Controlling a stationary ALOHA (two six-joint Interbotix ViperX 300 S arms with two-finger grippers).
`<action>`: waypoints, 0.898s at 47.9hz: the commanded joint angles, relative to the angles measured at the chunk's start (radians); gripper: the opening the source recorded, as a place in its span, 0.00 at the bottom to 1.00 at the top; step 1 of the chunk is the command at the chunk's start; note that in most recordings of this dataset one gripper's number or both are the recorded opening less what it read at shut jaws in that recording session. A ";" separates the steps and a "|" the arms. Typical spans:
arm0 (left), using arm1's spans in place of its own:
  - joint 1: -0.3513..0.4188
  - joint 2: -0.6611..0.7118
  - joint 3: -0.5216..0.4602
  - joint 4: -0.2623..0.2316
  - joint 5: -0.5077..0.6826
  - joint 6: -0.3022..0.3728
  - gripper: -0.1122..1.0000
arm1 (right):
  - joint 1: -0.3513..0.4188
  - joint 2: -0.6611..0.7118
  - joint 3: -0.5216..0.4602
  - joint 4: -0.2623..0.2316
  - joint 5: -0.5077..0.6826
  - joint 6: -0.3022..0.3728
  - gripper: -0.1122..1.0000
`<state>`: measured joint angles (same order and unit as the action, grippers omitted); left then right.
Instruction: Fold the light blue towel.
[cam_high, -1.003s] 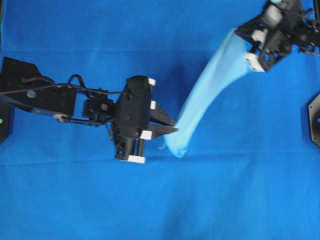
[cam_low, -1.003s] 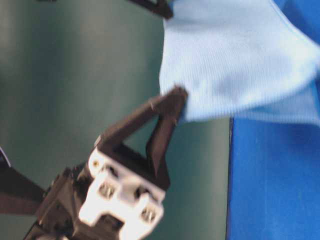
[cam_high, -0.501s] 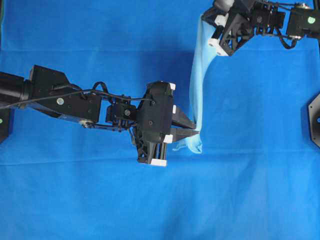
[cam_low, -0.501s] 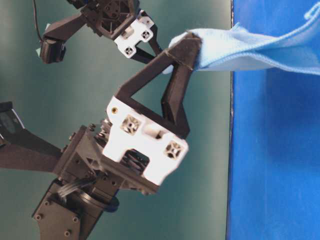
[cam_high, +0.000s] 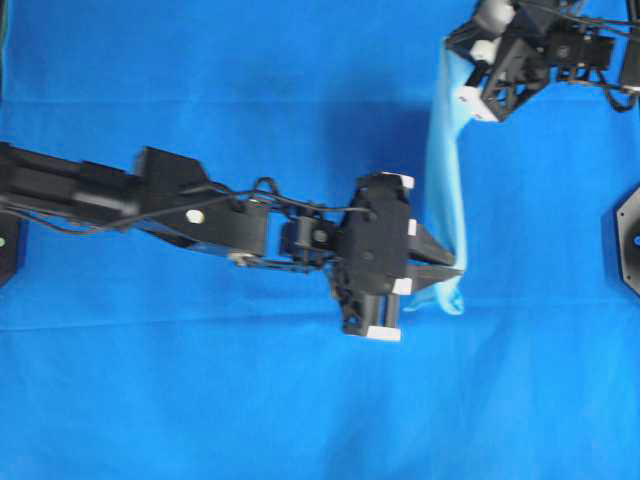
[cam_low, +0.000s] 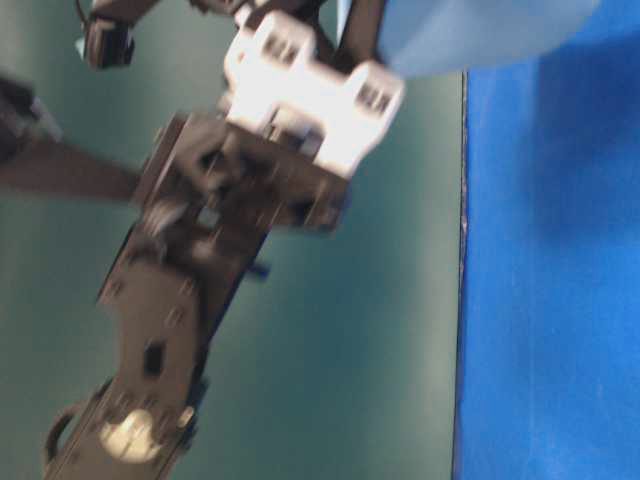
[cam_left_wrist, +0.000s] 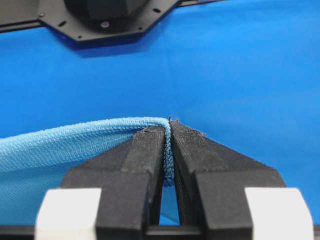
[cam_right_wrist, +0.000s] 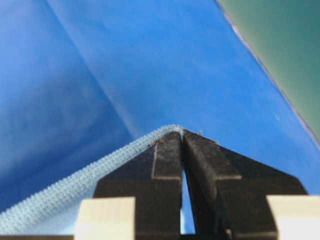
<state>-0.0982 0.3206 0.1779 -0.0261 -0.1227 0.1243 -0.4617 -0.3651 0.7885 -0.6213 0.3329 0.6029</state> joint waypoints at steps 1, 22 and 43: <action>-0.020 0.018 -0.064 0.002 -0.020 0.002 0.11 | -0.015 -0.035 0.003 -0.006 0.026 0.000 0.12; -0.020 -0.008 0.123 -0.012 -0.138 -0.041 0.11 | -0.015 0.236 -0.114 -0.006 -0.061 -0.008 0.12; -0.018 -0.112 0.414 -0.012 -0.281 -0.198 0.11 | 0.037 0.465 -0.310 -0.014 -0.110 -0.017 0.12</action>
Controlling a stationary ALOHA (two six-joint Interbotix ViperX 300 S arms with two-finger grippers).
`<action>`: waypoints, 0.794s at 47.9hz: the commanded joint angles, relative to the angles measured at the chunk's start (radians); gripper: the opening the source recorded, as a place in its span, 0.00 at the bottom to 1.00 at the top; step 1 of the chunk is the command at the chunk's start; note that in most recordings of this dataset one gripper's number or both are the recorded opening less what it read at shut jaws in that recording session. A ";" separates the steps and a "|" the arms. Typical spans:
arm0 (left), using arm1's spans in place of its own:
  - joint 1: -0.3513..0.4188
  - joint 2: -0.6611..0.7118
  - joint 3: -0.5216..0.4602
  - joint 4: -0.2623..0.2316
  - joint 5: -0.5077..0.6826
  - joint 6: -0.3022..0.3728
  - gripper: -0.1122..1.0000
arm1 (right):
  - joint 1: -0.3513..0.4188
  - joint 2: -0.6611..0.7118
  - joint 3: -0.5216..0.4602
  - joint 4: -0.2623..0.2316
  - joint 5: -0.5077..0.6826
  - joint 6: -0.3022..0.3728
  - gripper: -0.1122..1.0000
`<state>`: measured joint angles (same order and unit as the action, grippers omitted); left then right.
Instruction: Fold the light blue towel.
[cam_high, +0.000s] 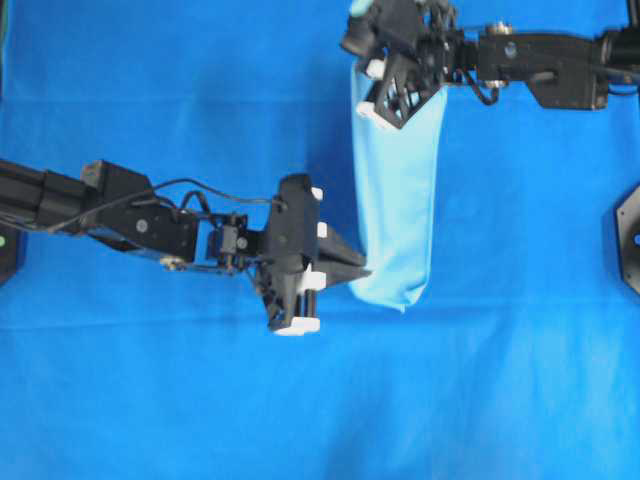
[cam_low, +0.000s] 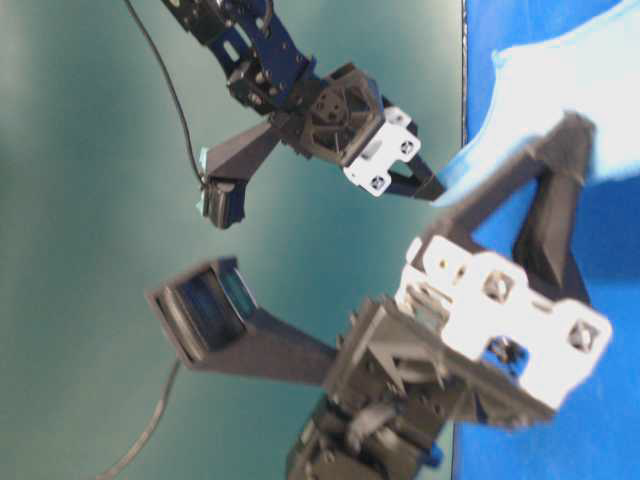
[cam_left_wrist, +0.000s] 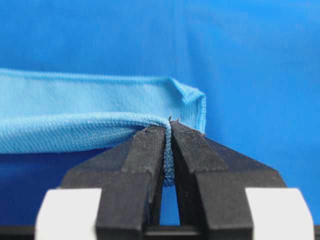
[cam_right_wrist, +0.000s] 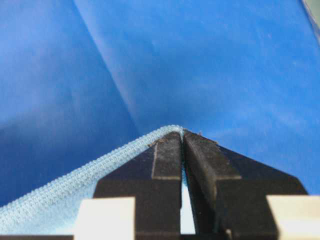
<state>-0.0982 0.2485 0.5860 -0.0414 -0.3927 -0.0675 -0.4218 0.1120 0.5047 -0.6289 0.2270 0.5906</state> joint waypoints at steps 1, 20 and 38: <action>-0.018 -0.041 0.009 0.003 -0.011 -0.006 0.11 | -0.003 -0.012 -0.026 -0.006 -0.006 -0.008 0.12; -0.014 -0.026 -0.006 0.003 -0.006 -0.006 0.19 | 0.008 -0.009 -0.021 -0.006 -0.040 -0.043 0.12; -0.011 -0.055 -0.029 0.008 0.040 0.017 0.86 | -0.006 -0.043 -0.020 -0.009 -0.071 -0.121 0.63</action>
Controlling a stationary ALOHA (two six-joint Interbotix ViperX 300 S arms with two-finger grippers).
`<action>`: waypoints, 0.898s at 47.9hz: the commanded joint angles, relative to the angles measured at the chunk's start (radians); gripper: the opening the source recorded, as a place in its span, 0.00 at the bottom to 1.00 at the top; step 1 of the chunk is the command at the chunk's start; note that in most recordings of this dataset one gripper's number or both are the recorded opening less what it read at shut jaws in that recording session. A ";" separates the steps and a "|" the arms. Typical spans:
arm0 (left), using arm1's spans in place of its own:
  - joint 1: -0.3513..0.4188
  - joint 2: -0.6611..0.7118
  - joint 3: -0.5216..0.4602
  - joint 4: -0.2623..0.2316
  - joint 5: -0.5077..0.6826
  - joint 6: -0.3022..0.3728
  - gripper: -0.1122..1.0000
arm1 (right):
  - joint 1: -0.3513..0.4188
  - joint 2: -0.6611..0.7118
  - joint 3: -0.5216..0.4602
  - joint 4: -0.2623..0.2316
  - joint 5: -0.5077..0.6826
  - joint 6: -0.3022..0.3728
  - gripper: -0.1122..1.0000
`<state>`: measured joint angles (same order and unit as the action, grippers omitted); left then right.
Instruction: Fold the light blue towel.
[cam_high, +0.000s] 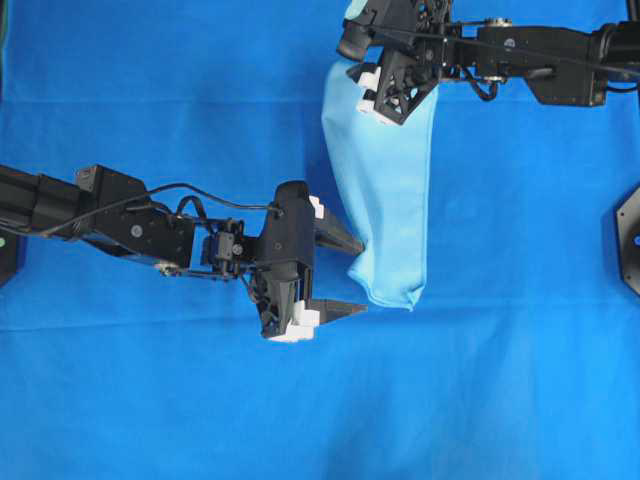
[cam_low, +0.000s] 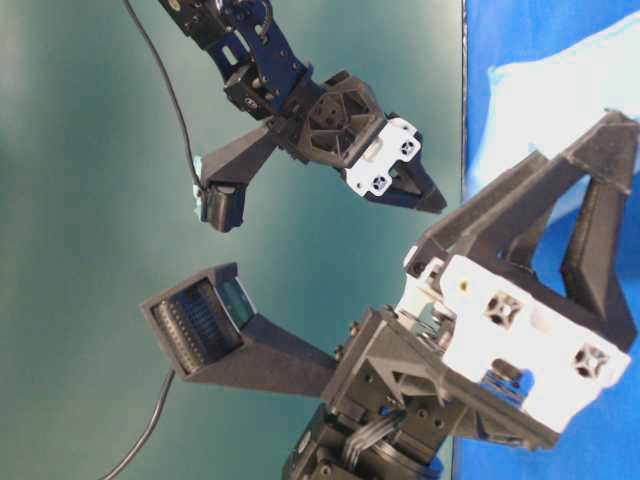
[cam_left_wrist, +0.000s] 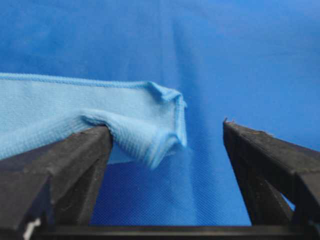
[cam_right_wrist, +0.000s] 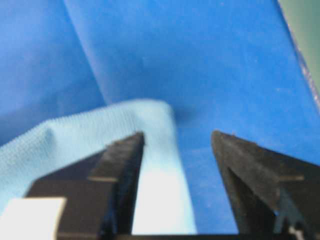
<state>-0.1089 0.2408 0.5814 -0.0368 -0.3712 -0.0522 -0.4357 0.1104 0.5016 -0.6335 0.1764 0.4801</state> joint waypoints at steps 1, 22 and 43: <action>0.000 -0.055 -0.026 0.003 0.029 0.003 0.86 | 0.008 -0.048 -0.015 -0.006 -0.025 -0.015 0.62; 0.005 -0.341 0.032 0.006 0.236 0.066 0.84 | 0.087 -0.307 0.140 -0.003 -0.048 -0.021 0.58; 0.132 -0.535 0.272 0.006 0.035 0.100 0.84 | 0.130 -0.738 0.517 0.055 -0.290 0.020 0.58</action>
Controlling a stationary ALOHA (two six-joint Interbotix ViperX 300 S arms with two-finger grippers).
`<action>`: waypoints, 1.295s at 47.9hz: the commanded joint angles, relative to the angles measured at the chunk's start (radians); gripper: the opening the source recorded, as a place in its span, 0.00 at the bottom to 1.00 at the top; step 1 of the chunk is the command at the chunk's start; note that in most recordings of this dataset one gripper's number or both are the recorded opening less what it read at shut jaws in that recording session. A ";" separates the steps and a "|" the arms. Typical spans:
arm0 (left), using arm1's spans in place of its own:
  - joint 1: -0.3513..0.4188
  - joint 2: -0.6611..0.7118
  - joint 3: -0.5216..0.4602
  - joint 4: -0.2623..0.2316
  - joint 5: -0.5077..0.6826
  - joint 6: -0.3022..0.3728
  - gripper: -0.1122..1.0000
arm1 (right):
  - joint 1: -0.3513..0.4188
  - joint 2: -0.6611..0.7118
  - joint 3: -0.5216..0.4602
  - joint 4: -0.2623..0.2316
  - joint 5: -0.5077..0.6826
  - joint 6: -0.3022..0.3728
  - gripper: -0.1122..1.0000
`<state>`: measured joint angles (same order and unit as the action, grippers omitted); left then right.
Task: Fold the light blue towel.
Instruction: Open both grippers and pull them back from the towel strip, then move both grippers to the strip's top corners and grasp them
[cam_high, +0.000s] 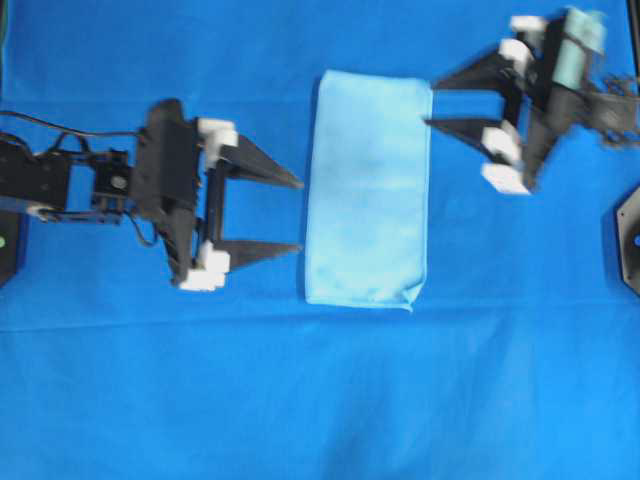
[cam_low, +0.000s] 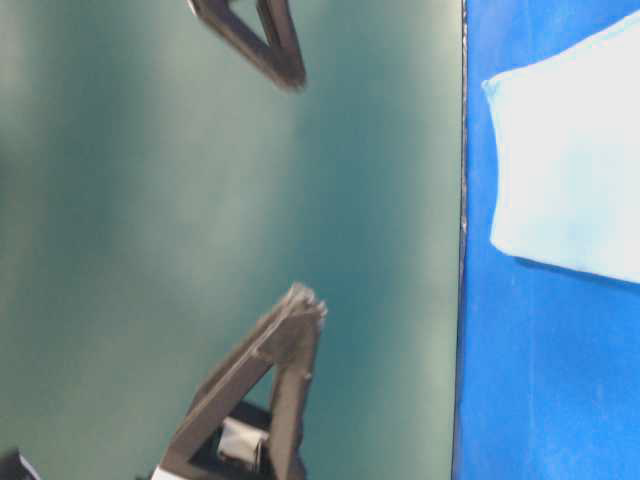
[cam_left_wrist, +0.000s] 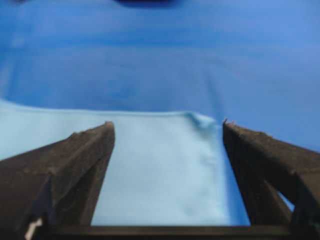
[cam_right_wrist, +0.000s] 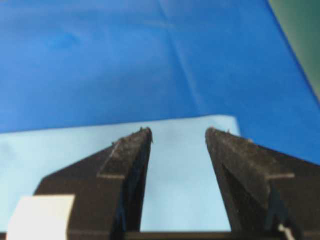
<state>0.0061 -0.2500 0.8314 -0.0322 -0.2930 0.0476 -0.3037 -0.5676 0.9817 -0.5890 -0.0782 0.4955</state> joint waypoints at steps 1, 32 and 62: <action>0.023 -0.054 0.035 0.002 -0.054 0.000 0.84 | -0.002 -0.072 0.054 0.012 -0.043 0.006 0.58; 0.061 -0.100 0.130 0.002 -0.144 -0.011 0.84 | -0.002 -0.129 0.143 0.049 -0.091 0.011 0.58; 0.290 0.262 -0.117 0.002 -0.127 0.000 0.84 | -0.255 0.218 0.009 -0.023 -0.061 -0.003 0.58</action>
<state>0.2654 -0.0353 0.7685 -0.0322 -0.4218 0.0476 -0.5323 -0.4111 1.0324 -0.5998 -0.1335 0.4939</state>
